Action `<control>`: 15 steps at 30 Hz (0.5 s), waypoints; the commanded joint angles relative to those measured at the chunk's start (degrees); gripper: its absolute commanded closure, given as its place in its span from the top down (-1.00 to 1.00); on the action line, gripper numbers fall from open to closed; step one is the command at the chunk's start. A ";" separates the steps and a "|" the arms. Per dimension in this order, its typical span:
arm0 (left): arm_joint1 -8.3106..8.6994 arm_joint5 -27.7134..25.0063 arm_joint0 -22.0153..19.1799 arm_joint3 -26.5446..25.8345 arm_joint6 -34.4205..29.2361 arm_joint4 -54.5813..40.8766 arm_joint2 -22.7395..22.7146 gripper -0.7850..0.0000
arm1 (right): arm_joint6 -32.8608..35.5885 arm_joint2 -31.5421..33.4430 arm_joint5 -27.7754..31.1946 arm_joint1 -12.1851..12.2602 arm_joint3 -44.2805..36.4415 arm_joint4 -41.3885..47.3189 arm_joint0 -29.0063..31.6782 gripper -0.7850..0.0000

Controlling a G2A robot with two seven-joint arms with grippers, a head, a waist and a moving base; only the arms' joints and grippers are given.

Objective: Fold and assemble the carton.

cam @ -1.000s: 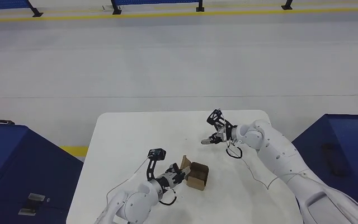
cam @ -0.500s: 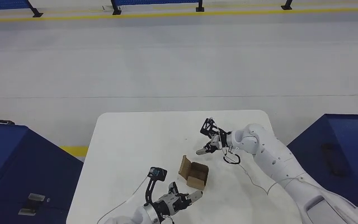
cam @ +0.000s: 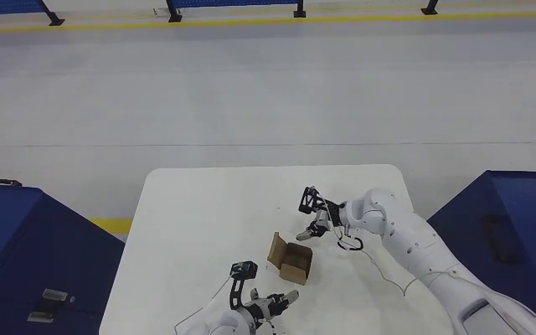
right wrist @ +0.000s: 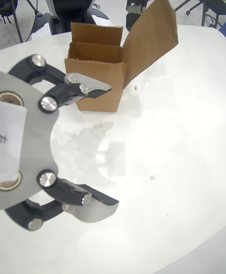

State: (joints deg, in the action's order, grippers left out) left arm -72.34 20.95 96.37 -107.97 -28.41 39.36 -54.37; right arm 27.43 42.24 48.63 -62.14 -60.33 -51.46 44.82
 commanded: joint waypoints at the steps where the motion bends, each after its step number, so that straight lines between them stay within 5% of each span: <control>1: -0.79 0.58 -1.53 2.18 3.72 -2.32 1.78 1.00 | -0.47 0.58 1.20 0.34 -0.11 -0.67 0.37 1.00; 15: -2.84 2.10 -7.03 7.99 12.85 -4.74 4.38 1.00 | -2.82 2.45 5.56 1.68 -3.91 -4.61 3.16 1.00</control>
State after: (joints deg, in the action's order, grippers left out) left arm -75.08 22.76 89.75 -100.68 -15.82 34.70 -49.94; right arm 24.68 44.53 54.09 -60.55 -64.00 -55.91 47.81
